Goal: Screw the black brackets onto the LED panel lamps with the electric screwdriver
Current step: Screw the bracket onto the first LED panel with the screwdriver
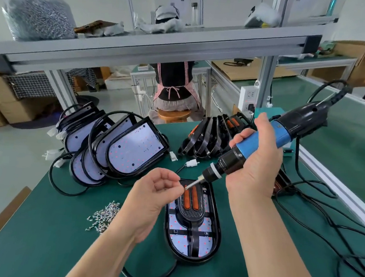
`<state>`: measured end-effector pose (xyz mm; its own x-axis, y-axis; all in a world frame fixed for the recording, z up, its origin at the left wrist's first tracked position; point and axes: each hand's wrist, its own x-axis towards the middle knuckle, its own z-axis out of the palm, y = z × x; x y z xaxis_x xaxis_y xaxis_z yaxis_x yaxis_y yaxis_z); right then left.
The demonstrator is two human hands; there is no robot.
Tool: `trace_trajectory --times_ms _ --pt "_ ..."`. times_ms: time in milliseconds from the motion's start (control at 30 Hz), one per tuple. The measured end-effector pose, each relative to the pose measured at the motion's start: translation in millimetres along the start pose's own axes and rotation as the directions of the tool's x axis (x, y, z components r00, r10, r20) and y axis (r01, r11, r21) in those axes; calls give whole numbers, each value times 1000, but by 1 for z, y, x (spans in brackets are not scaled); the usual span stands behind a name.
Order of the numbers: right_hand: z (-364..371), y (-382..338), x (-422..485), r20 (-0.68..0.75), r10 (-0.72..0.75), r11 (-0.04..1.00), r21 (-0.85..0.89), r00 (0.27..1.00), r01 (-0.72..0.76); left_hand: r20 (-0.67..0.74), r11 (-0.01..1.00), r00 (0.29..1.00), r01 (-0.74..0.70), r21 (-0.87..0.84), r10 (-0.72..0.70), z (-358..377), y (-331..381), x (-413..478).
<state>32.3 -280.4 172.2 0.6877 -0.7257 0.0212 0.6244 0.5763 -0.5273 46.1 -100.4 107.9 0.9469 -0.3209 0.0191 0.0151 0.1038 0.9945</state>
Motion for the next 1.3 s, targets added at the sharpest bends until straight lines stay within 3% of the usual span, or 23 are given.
trace_trajectory --times_ms 200,500,1067,1300 --pt "4 -2 4 -23 -5 1000 24 1000 6 36 939 998 55 -340 -46 6 0 -4" --pt "1 -2 2 -19 -15 1000 1 1000 15 42 872 995 102 -478 -94 16 -8 -5" --pt "-1 -4 -1 -20 -59 998 -6 998 59 -12 877 999 27 -480 -37 24 -11 -9" --pt "-5 -3 3 -147 -23 999 -26 989 19 -133 931 978 -197 -308 163 35 -4 -15"
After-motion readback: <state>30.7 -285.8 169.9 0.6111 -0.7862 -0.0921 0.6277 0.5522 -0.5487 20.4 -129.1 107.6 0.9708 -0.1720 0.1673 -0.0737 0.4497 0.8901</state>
